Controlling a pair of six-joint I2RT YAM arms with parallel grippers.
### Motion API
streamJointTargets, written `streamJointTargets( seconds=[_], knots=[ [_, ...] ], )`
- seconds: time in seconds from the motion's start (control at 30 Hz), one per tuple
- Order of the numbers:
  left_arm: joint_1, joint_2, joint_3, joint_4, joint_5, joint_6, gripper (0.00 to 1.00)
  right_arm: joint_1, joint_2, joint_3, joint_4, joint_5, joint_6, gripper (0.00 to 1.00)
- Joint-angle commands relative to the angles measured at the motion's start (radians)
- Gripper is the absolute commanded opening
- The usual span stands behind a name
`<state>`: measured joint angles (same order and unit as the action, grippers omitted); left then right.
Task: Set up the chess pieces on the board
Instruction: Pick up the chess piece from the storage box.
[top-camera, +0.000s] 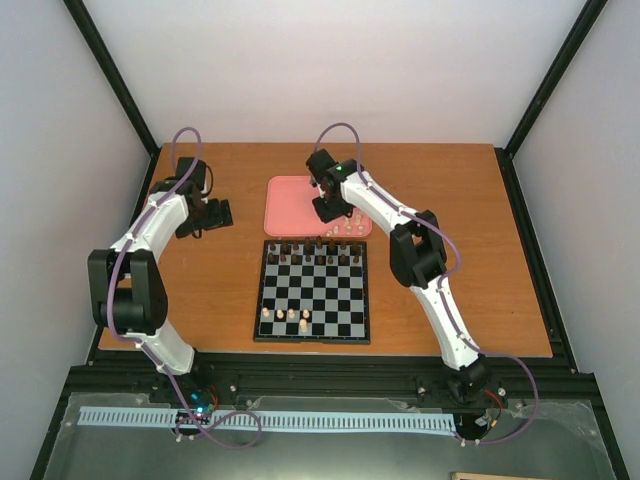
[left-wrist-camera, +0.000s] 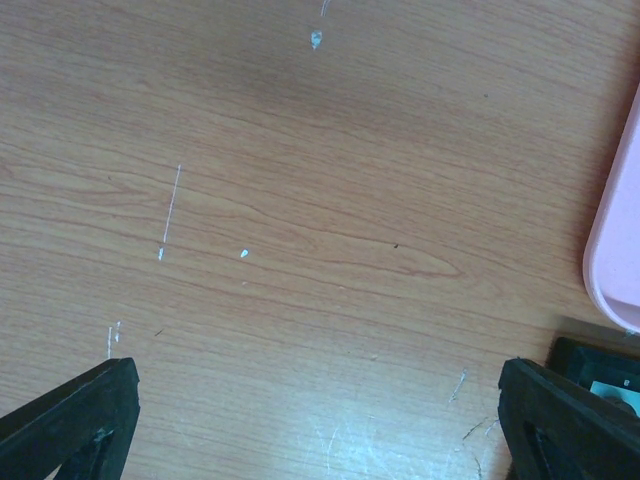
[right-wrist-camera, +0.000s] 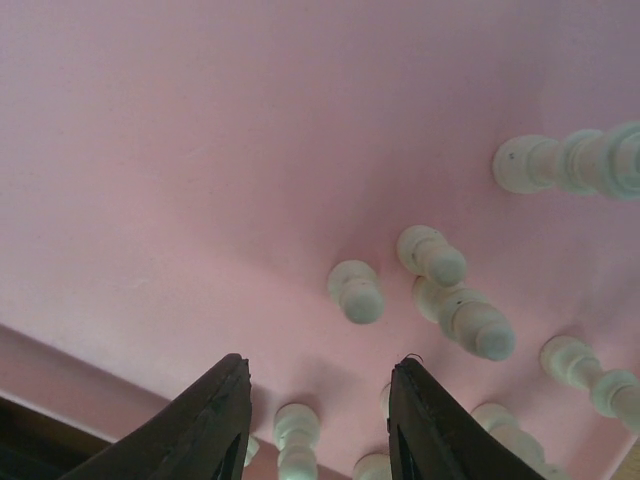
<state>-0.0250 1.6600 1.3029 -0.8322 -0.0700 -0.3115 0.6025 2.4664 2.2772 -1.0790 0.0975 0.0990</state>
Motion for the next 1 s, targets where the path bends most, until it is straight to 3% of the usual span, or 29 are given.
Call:
streamJointTargets(
  seconds=[0.0,0.67,0.97],
  knots=[
    [-0.007,0.02,0.042,-0.001,0.006,-0.001,1.0,-0.018,0.026,0.034,0.022,0.007,0.012,0.39],
    [-0.006,0.069,0.086,-0.019,-0.001,0.003,1.0,-0.046,0.097,0.1,0.018,-0.065,0.01,0.32],
    [-0.008,0.087,0.108,-0.027,0.001,0.002,1.0,-0.05,0.108,0.116,0.015,-0.089,0.008,0.18]
  ],
)
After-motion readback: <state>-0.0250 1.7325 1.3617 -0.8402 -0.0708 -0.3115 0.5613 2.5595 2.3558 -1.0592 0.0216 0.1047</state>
